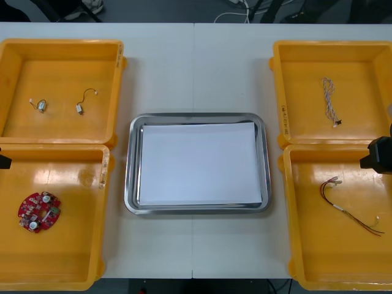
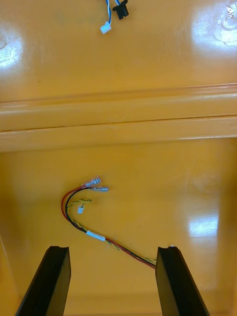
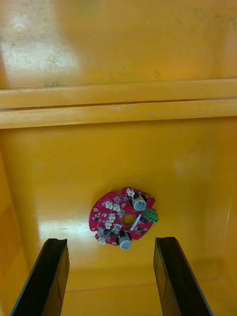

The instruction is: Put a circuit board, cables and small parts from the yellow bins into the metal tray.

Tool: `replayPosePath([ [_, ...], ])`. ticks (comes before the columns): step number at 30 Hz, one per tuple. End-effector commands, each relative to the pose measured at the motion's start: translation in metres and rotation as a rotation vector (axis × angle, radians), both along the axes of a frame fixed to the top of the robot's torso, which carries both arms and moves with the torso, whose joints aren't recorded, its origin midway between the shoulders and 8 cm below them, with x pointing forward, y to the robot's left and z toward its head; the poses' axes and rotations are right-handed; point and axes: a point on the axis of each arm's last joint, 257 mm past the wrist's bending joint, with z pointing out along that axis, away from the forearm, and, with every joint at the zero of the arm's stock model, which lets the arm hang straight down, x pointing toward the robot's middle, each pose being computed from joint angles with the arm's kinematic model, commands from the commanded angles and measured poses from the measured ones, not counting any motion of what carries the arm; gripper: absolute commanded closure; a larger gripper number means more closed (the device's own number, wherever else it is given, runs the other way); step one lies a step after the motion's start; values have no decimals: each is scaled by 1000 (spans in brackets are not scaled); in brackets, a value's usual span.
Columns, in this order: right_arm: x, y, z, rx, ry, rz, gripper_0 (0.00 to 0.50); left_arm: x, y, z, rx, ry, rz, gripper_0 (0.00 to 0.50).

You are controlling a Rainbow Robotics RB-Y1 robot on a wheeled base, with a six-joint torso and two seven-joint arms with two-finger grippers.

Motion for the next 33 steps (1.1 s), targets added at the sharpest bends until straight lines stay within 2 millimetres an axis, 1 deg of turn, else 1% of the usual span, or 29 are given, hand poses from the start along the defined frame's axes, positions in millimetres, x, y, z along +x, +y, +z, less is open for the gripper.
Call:
replayPosePath([
  [1,2,-2,11,5,-41,-3,0,-6,10,9,96,-1,-86,0],
  [33,2,-2,11,5,-41,-3,0,-6,10,9,96,-1,-86,0],
])
